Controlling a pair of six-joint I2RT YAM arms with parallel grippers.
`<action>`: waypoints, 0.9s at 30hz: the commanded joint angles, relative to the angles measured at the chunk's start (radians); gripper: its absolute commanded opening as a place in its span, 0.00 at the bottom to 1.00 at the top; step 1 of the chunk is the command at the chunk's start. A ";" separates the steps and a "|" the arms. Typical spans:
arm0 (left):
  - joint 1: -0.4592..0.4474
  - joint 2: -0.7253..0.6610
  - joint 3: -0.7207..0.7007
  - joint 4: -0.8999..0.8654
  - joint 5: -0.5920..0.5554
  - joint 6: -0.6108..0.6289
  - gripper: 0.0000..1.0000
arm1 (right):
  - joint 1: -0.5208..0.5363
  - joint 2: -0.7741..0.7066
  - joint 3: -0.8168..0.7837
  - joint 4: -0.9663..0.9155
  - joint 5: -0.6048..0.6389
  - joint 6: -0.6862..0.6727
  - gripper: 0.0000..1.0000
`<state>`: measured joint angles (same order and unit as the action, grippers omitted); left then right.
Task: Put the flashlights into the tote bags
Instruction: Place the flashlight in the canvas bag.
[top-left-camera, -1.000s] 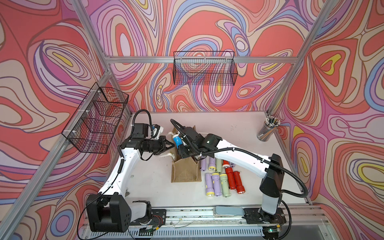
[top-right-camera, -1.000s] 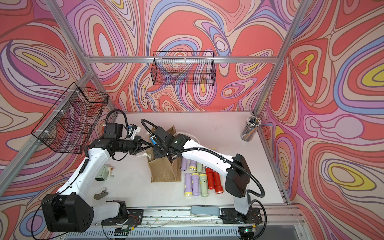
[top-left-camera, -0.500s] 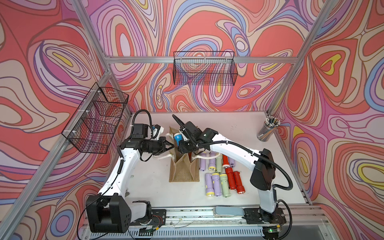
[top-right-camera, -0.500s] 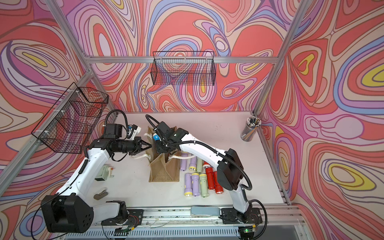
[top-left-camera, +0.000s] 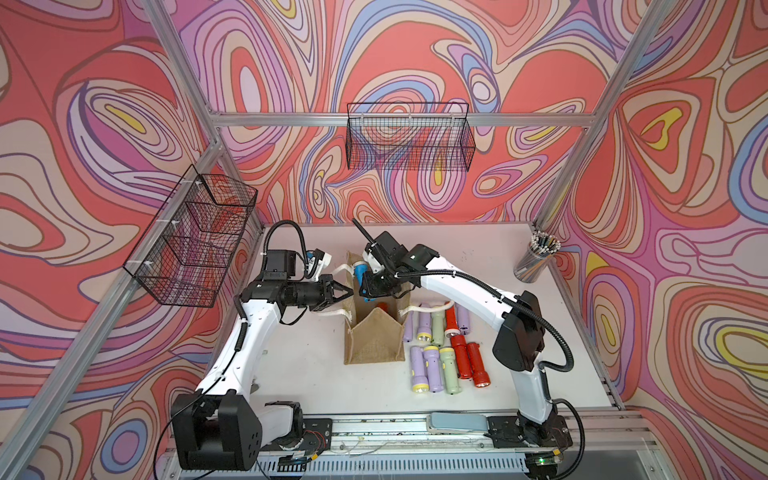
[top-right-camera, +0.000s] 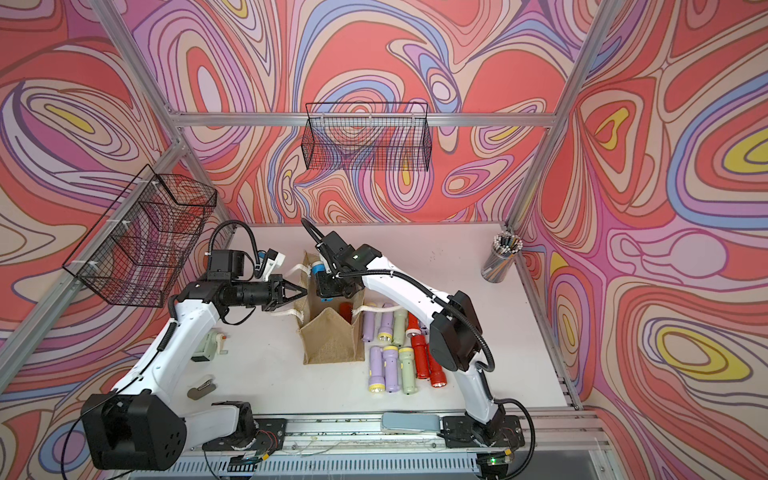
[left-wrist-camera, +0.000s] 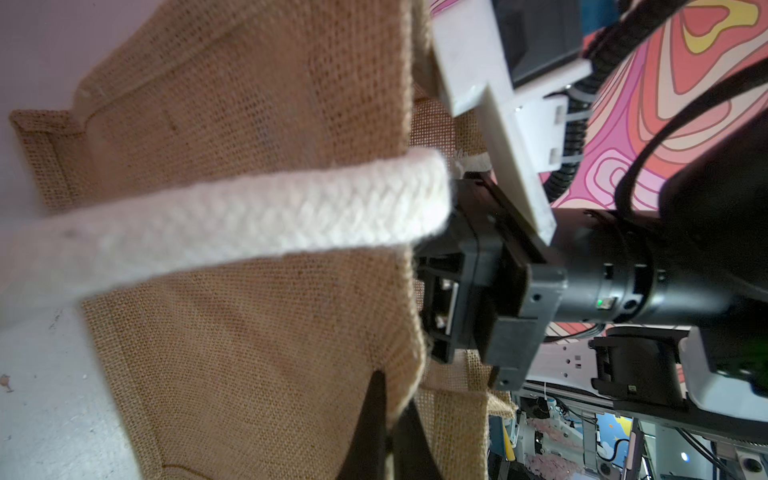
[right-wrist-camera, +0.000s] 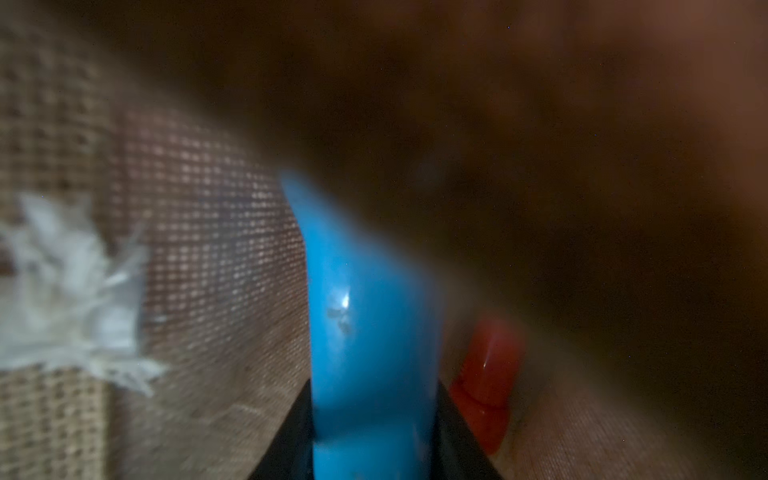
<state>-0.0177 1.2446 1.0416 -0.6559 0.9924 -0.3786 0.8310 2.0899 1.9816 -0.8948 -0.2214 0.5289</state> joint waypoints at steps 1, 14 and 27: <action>0.002 0.004 0.009 -0.007 0.043 0.013 0.00 | 0.005 0.017 -0.050 -0.038 -0.001 -0.010 0.05; 0.002 0.018 0.020 -0.063 -0.066 0.034 0.00 | 0.068 0.061 -0.148 -0.010 0.173 0.127 0.04; 0.002 0.000 0.022 -0.067 -0.140 0.021 0.00 | 0.072 0.103 -0.202 0.045 0.214 0.203 0.16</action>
<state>-0.0177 1.2648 1.0420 -0.7036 0.8783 -0.3702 0.9047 2.1319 1.8130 -0.7666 -0.0158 0.6827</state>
